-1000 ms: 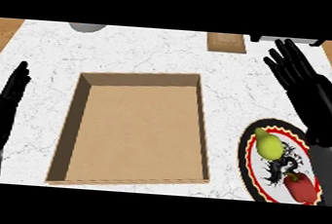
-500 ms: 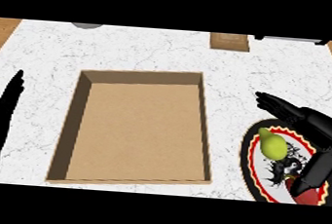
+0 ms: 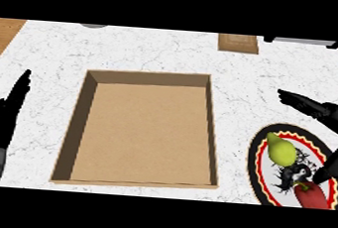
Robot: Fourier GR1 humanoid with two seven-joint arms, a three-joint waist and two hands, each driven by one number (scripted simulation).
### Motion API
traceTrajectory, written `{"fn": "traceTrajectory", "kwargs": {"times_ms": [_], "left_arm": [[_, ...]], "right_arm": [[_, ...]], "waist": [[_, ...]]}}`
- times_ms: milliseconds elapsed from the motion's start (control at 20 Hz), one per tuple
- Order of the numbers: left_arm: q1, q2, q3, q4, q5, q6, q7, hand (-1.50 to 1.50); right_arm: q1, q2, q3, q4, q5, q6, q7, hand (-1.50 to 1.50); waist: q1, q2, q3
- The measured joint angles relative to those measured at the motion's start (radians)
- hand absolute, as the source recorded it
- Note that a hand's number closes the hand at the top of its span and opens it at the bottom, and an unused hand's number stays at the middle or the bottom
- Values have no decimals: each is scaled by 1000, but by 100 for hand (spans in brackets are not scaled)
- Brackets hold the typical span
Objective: Pick the pear from the plate and place it in the cardboard box
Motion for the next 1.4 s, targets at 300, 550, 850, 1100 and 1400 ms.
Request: {"fn": "traceTrajectory", "kwargs": {"times_ms": [300, 550, 850, 1100, 1400], "left_arm": [[-34, 2, 1, 30, -2, -16, 2, 0], [-54, -1, 4, 57, -6, -24, -9, 0], [-62, -13, 4, 70, -14, -23, -7, 0], [-71, -21, 15, 95, -21, -23, -14, 0], [-49, -26, 27, 82, -33, -17, -16, 0]], "right_arm": [[-88, -79, 155, -9, 214, -64, -93, -150], [-162, -111, 312, 25, 381, -128, -164, -150], [-241, -79, 482, 137, 519, -191, -247, -150], [-327, -7, 567, 276, 603, -251, -301, -150], [-377, 44, 628, 418, 658, -321, -390, -150]], "waist": [[15, 0, -2], [25, 1, -4], [18, -4, -5], [3, -9, -6], [-10, -14, -7]]}}
